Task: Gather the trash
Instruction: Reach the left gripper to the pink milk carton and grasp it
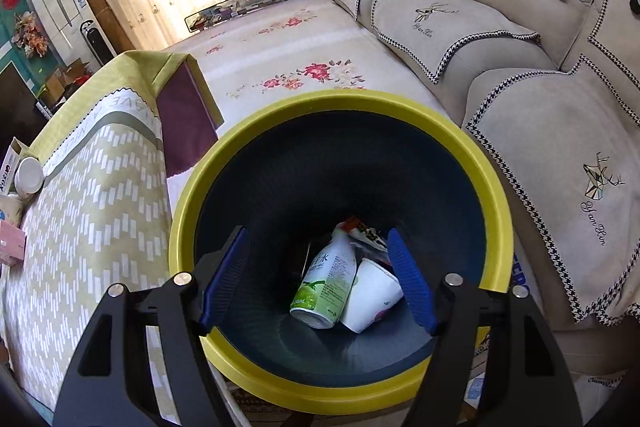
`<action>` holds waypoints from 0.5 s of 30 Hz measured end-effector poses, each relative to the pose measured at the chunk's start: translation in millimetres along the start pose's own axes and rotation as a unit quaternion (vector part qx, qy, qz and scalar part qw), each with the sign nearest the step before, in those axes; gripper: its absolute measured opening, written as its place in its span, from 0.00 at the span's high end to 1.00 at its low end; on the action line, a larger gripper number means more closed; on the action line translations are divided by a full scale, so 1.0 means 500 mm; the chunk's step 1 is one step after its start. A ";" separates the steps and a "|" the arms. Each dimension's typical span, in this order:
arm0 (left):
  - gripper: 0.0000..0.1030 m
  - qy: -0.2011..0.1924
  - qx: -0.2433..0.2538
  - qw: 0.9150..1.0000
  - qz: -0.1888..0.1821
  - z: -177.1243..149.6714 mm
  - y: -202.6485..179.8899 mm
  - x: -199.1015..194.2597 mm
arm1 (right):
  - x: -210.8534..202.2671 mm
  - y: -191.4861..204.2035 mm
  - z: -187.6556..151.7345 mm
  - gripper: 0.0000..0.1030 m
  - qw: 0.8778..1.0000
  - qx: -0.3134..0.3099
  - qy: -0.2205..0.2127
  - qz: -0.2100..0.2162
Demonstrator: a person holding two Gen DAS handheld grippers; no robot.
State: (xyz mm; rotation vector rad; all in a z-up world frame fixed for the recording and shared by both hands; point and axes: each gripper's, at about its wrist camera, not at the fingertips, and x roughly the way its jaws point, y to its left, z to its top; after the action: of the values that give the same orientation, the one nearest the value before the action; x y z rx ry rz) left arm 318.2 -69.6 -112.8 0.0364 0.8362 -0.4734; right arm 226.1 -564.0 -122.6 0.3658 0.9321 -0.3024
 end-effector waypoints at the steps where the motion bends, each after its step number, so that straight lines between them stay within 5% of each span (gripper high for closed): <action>1: 0.05 0.005 -0.002 1.000 -0.007 0.001 0.000 0.011 | 0.001 0.003 0.000 0.34 1.000 -0.001 0.001 0.000; 9: 0.05 0.027 0.031 0.997 -0.061 -0.010 -0.076 0.009 | -0.007 0.018 0.003 0.34 1.000 -0.007 -0.005 0.009; 15: 0.05 0.053 0.080 0.985 -0.141 -0.034 -0.195 -0.003 | -0.016 0.023 0.000 0.34 1.000 -0.010 -0.008 0.018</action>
State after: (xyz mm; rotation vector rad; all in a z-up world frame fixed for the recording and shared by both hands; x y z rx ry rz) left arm 264.6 -152.6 -108.6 0.0926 0.9101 -0.8104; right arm 226.5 -552.8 -114.0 0.3617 0.9117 -0.2627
